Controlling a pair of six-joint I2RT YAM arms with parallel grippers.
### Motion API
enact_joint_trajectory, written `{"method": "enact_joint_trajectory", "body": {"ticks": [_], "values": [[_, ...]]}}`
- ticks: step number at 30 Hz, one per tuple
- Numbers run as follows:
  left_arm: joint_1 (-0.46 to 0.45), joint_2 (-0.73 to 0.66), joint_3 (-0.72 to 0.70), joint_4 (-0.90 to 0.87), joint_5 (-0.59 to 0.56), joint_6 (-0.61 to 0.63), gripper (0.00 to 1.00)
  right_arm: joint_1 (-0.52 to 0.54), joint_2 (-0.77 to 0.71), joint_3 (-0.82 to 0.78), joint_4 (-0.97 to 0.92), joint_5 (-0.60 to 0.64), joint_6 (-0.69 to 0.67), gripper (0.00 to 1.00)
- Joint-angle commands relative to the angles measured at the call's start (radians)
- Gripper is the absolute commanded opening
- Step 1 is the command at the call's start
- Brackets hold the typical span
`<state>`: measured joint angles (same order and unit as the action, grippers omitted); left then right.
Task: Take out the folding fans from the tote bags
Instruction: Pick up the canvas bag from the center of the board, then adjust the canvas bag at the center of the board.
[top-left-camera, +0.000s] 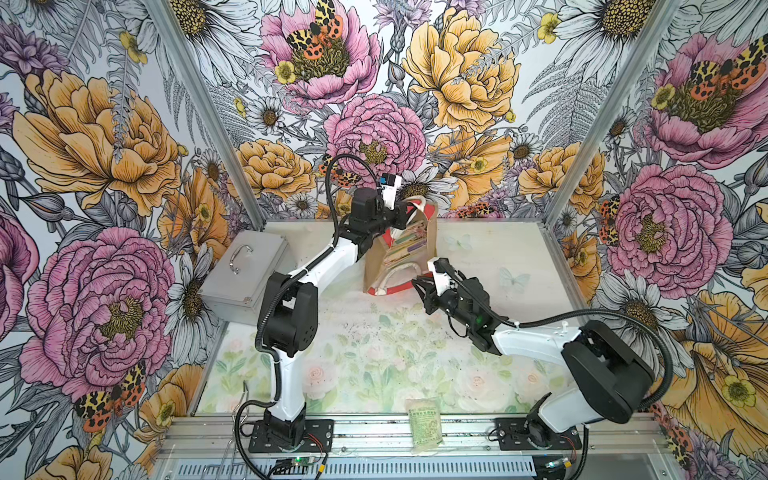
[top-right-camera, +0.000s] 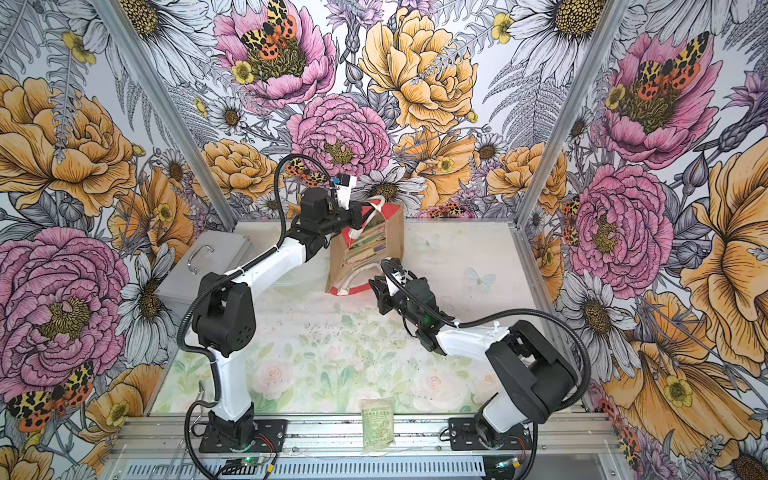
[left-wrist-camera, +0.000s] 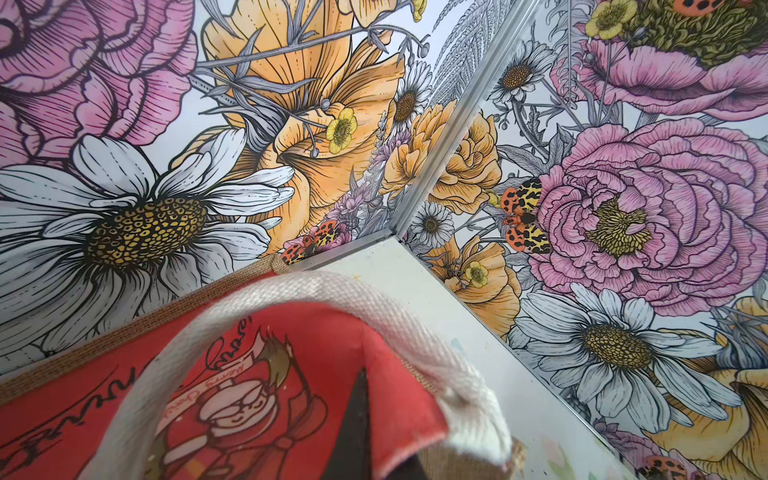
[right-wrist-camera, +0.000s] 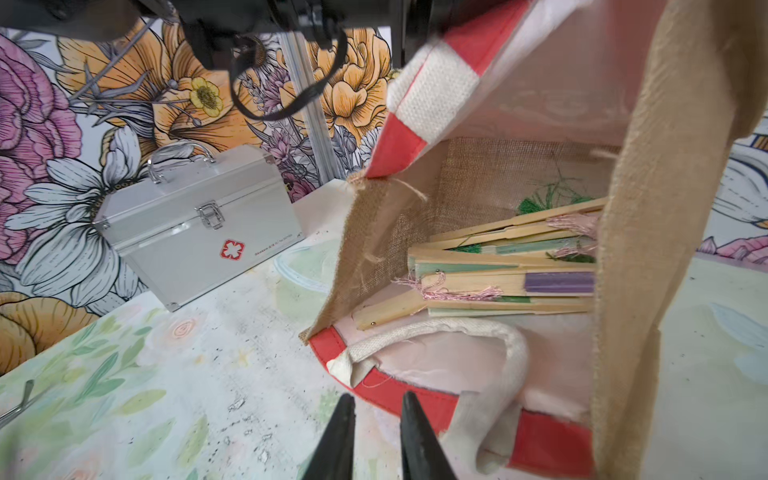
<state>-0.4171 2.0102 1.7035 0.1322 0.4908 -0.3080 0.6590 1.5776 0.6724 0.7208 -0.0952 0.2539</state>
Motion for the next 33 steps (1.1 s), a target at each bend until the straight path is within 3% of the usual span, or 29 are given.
{"method": "enact_joint_trajectory", "body": {"ticks": [1,6,17,22,23,25,29,33], "values": [[-0.008,-0.008,0.041,0.089,-0.001,-0.034,0.0,0.027,0.063,0.078,0.104,0.106,0.015,0.2],[-0.009,-0.008,0.044,0.09,-0.004,-0.063,0.0,0.034,0.156,0.136,0.141,0.217,0.028,0.16],[-0.005,-0.016,0.037,0.128,0.045,-0.118,0.0,0.022,0.37,0.294,0.092,0.331,0.056,0.12],[0.016,-0.043,0.003,0.198,0.061,-0.16,0.0,-0.034,0.382,0.275,0.011,0.364,0.191,0.1],[0.026,-0.046,-0.003,0.222,0.061,-0.181,0.0,-0.057,0.353,0.267,-0.058,0.372,0.277,0.08],[0.046,-0.041,0.002,0.25,0.079,-0.217,0.0,-0.118,0.287,0.276,-0.216,0.295,0.44,0.06],[0.063,-0.018,0.024,0.287,0.098,-0.266,0.0,-0.174,0.275,0.348,-0.432,0.217,0.458,0.09],[0.051,-0.019,0.01,0.319,0.117,-0.277,0.0,-0.229,0.314,0.351,-0.444,0.127,0.517,0.1]]}}
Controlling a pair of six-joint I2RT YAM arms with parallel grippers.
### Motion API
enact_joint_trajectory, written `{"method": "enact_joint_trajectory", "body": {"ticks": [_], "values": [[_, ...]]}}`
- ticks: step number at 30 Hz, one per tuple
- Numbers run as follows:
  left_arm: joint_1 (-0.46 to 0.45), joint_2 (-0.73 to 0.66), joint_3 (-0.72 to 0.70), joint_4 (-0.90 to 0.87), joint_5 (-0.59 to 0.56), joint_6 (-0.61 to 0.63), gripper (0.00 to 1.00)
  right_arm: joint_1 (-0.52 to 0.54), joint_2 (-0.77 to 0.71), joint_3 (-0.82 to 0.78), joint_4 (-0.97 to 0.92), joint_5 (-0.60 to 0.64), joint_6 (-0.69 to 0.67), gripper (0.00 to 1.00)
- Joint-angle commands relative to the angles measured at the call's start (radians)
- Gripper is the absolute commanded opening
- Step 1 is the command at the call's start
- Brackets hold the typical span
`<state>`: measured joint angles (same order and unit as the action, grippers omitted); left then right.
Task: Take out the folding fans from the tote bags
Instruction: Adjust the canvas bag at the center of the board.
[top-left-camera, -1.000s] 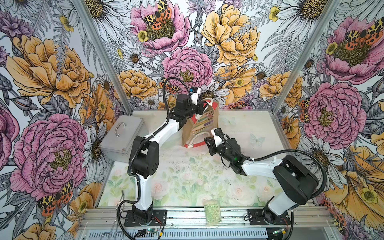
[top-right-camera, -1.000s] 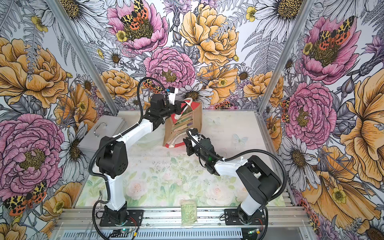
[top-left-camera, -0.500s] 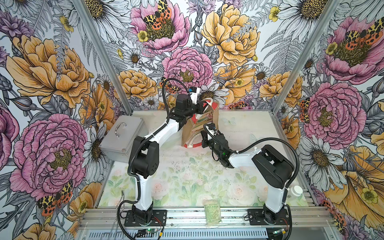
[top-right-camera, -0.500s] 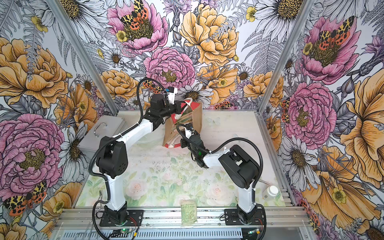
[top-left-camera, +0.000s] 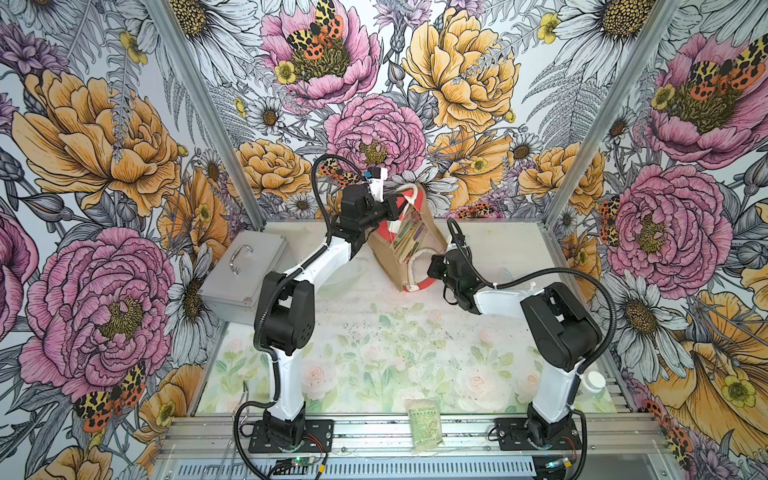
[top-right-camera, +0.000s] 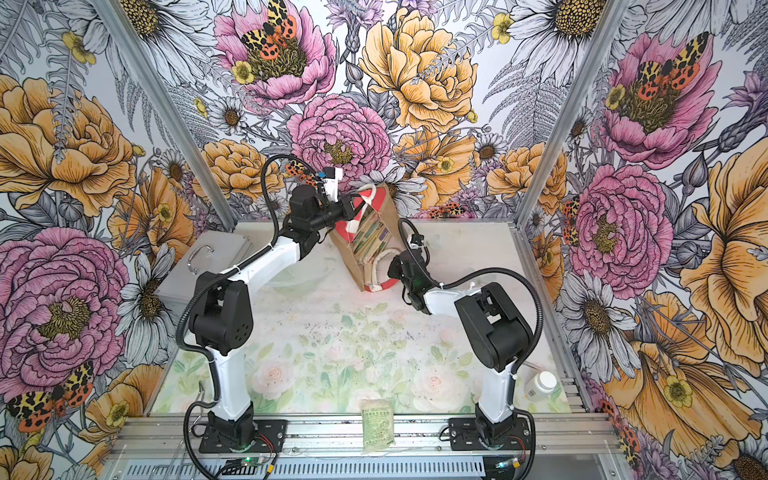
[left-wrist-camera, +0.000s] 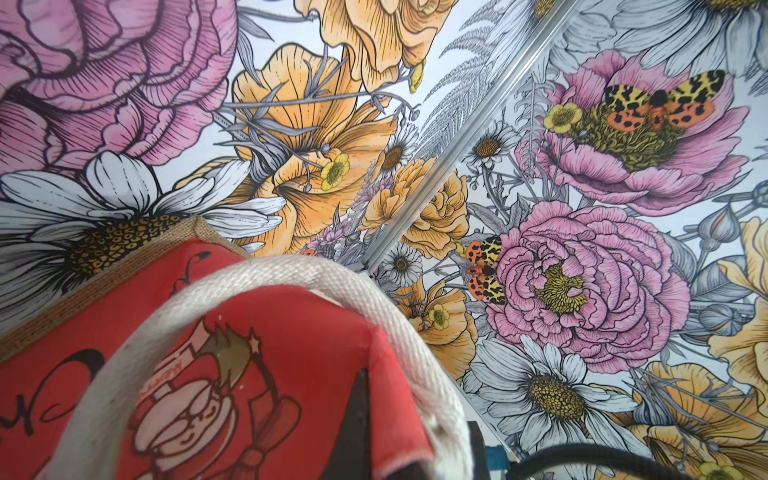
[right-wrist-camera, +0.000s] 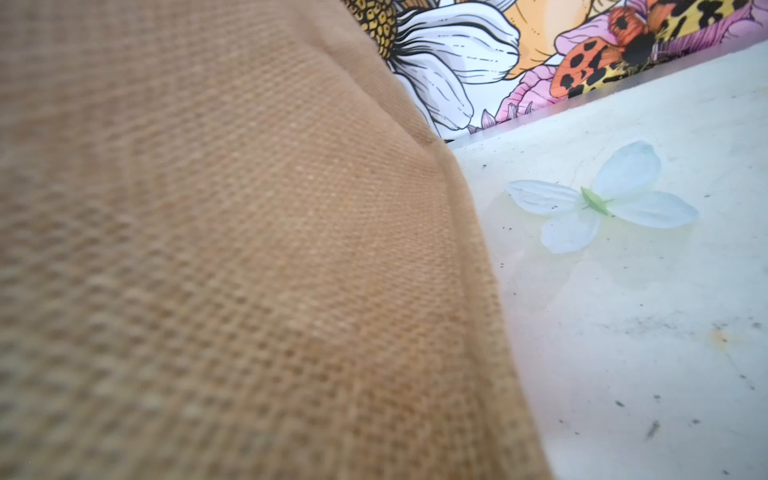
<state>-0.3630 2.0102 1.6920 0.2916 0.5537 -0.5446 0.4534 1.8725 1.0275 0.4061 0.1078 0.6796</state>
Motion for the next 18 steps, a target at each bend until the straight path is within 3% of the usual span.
{"method": "enact_joint_trajectory", "body": {"ticks": [1,11,18], "values": [[-0.006,-0.024,0.011,0.16,0.051,-0.029,0.0,-0.031,0.021,-0.016,-0.107,-0.099,0.098,0.1],[0.003,-0.029,-0.035,0.162,0.011,-0.021,0.0,-0.061,-0.072,-0.121,0.097,-0.342,-0.024,0.15],[-0.001,-0.018,-0.028,0.163,-0.004,-0.023,0.0,-0.041,-0.131,-0.149,0.236,-0.491,0.037,0.18]]}}
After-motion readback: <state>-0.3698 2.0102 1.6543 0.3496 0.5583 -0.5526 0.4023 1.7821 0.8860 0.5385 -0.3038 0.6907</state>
